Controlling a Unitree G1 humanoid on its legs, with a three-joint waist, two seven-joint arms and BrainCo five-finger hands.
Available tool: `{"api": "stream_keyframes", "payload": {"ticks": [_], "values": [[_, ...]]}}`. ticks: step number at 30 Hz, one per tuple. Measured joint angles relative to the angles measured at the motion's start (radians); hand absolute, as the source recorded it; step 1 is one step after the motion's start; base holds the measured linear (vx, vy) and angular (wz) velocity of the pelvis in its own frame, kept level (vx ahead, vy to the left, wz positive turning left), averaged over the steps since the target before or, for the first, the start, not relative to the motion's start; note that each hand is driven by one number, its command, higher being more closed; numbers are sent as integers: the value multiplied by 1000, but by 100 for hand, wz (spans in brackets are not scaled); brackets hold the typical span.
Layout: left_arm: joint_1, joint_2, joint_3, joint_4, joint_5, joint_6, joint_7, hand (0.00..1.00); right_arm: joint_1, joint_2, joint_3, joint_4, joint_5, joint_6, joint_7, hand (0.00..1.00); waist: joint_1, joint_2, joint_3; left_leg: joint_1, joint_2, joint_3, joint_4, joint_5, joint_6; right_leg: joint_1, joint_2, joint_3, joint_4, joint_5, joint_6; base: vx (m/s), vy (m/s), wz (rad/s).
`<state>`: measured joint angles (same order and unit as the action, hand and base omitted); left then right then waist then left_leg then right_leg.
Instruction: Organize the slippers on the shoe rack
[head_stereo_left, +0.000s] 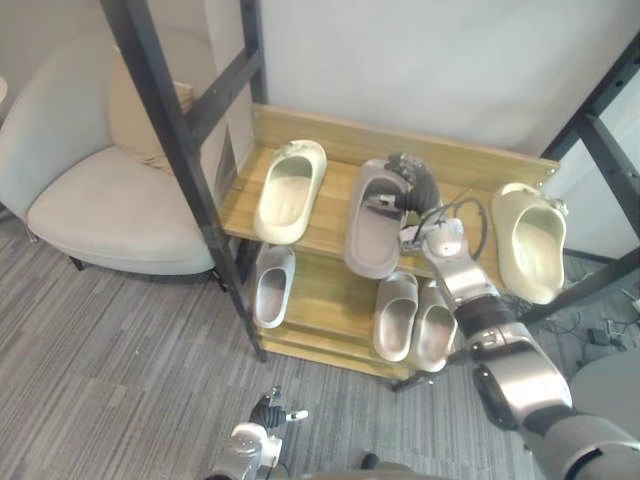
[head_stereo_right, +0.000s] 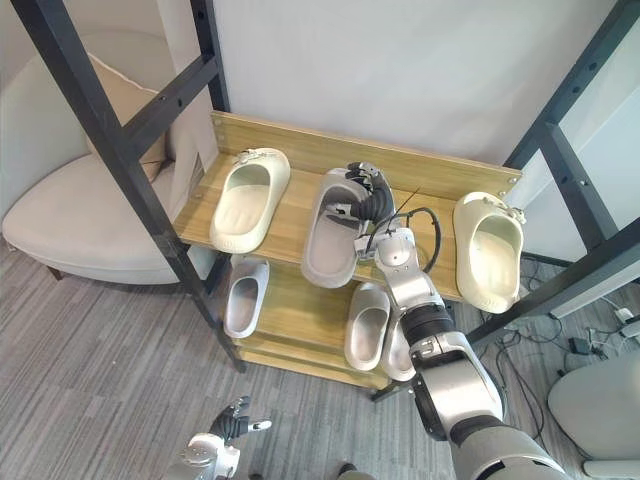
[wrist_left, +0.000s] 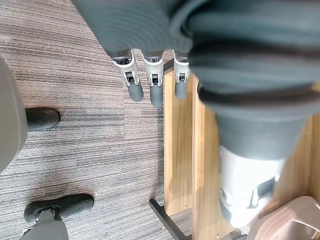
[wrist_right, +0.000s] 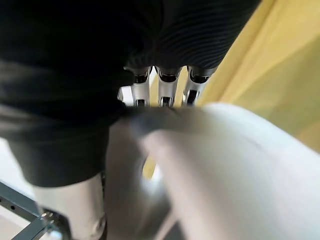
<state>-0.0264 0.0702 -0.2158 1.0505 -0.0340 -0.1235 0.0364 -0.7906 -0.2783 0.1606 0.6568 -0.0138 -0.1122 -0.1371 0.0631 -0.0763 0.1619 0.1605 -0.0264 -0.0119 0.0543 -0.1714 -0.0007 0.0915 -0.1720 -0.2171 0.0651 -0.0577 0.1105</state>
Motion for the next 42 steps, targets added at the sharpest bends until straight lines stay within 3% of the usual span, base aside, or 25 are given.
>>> {"api": "stream_keyframes", "payload": {"ticks": [2, 10, 21, 28, 31, 34, 35, 36, 37, 38, 39, 42], "values": [[0, 6, 1, -4, -10, 0, 0, 0, -6, 0, 0, 0, 57, -11, 0, 100, 1, -6, 7, 1, 0, 0, 0, 0, 0, 0, 0, 0, 0, 0, 0, 28, -43, 0], [0, 16, 1, -3, -11, 0, 0, 0, 17, -1, -2, -24, 100, -24, 0, 100, -2, -10, 10, 15, 0, 1, 0, -2, -3, 13, 0, 2, -2, 0, 0, 6, -8, 0], [1, 15, 42, -1, -6, 0, 0, 0, 393, 29, -95, -514, 52, -45, -38, 100, -16, -8, 10, 17, -2, 10, 22, -5, -6, 17, -2, 16, 3, 0, 0, 11, -10, -3], [12, 14, 35, 6, 14, -1, -1, 0, 545, 65, -90, -834, 52, -130, -30, 100, -33, 11, -1, 35, -1, 33, 64, -5, -6, 38, -1, 38, 11, -3, -3, 33, -29, -12], [18, 14, 19, 16, 15, -8, -2, 0, 628, 67, -19, -925, 56, -170, 30, 100, -40, 30, -16, 48, -1, 41, 73, -5, -6, 48, -1, 46, 11, -3, -3, 43, -20, -14], [23, 14, -10, 28, 31, -21, -3, 0, 719, 58, 48, -949, 82, -176, 93, 100, -44, 45, -33, 52, -2, 44, 73, -5, -6, 50, 0, 55, 11, -3, -3, 45, -5, -10], [21, 15, -11, 40, 32, -23, -6, 0, 799, 51, 104, -949, 132, -174, 166, 100, -51, 46, -37, 48, -4, 56, 108, -5, -6, 53, -4, 61, 21, -3, -3, 40, 18, -11], [22, 18, -10, 44, 33, -25, -10, 0, 828, 47, 133, -950, 139, -173, 185, 100, -50, 37, -41, 29, -13, 58, 163, -5, -6, 57, -23, 65, 33, -3, -3, 32, 33, -9], [21, 23, -9, 46, 33, -26, -20, 0, 843, 50, 151, -949, 146, -173, 201, 100, -52, 12, -36, -6, -24, 62, 209, -38, 3, 62, -50, 67, 36, -3, -3, -31, 33, 4], [22, 18, -20, 45, 34, -36, -23, 0, 848, 32, 165, -957, 166, -173, 225, 100, -60, 56, -55, 11, 23, 77, 49, -5, -13, 67, -17, 64, 32, -4, -1, -41, 13, -6], [28, 8, -25, 45, 33, -38, -22, 0, 863, 39, 178, -936, 173, -178, 236, 100, -54, 60, -60, 27, 20, 68, 31, -18, -20, 69, -14, 66, 29, -24, 19, -39, -1, -6], [25, 33, -45, 58, 34, -39, -23, 0, 900, 45, 246, -830, 174, -166, 277, 100, -55, 36, -66, 17, 11, 55, 37, -18, -20, 64, -24, 61, 29, -28, 24, 37, -13, 12]]}}
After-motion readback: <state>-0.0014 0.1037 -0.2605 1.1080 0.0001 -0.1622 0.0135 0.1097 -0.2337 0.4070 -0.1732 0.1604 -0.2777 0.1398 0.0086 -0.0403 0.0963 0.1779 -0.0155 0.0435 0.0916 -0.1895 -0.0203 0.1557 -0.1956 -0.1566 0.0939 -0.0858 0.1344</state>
